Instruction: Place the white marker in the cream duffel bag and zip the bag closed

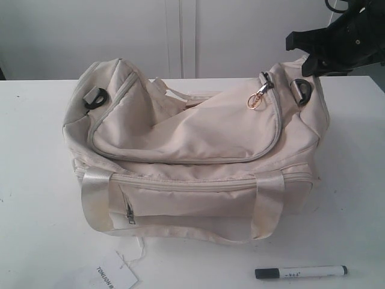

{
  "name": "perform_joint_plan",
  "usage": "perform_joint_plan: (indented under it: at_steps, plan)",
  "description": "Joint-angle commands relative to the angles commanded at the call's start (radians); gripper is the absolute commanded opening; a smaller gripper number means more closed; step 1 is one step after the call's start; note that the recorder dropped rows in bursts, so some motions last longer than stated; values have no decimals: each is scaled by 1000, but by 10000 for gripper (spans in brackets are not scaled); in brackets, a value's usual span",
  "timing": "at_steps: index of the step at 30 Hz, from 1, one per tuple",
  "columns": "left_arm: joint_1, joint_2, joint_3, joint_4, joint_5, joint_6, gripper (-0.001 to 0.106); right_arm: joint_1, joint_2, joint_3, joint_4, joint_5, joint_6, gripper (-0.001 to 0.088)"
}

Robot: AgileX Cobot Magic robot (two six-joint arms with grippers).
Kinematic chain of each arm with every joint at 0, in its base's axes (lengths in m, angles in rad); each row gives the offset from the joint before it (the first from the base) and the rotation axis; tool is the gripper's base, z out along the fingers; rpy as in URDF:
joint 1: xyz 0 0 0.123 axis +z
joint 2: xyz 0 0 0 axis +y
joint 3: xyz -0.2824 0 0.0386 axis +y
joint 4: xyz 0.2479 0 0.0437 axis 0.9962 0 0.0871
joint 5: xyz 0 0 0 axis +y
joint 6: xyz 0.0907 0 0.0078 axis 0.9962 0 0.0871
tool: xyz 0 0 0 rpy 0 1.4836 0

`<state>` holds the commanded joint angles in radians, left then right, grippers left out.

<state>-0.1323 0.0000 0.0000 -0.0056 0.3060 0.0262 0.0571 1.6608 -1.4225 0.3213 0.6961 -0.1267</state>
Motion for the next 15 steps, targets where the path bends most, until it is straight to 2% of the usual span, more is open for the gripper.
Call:
perform_joint_plan:
  at_steps: [6, 15]
  plan:
    - [0, 0, 0, 0, -32, 0, 0, 0, 0, 0, 0, 0, 0, 0]
    - [0, 0, 0, 0, -275, 0, 0, 0, 0, 0, 0, -2, 0, 0]
